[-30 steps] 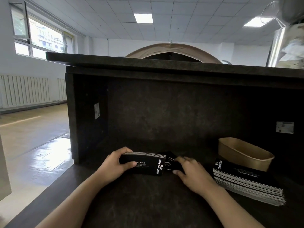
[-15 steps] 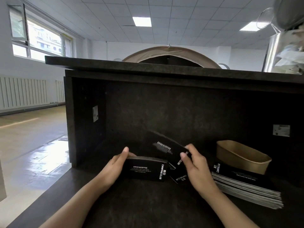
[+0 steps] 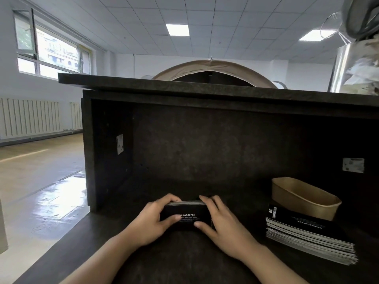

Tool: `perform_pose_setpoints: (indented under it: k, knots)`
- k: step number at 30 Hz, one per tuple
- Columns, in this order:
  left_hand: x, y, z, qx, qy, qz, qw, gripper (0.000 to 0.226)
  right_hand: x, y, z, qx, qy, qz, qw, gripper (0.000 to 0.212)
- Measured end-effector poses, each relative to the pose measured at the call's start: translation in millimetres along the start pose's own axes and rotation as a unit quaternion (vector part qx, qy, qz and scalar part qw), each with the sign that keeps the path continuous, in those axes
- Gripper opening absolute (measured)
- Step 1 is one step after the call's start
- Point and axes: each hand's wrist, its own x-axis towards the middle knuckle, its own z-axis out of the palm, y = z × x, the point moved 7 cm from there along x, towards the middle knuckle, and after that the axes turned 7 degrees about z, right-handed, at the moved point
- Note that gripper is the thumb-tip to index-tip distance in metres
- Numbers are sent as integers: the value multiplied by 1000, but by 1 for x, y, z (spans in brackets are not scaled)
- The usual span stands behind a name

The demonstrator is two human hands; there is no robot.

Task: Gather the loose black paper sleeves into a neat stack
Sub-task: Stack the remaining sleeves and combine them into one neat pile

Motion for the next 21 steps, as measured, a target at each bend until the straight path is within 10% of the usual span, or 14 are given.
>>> perform_pose_setpoints:
  k: [21]
  knots:
    - [-1, -21, -16, -2, 46, -63, 997, 5, -4, 43, -16, 8, -9, 169, 986, 29]
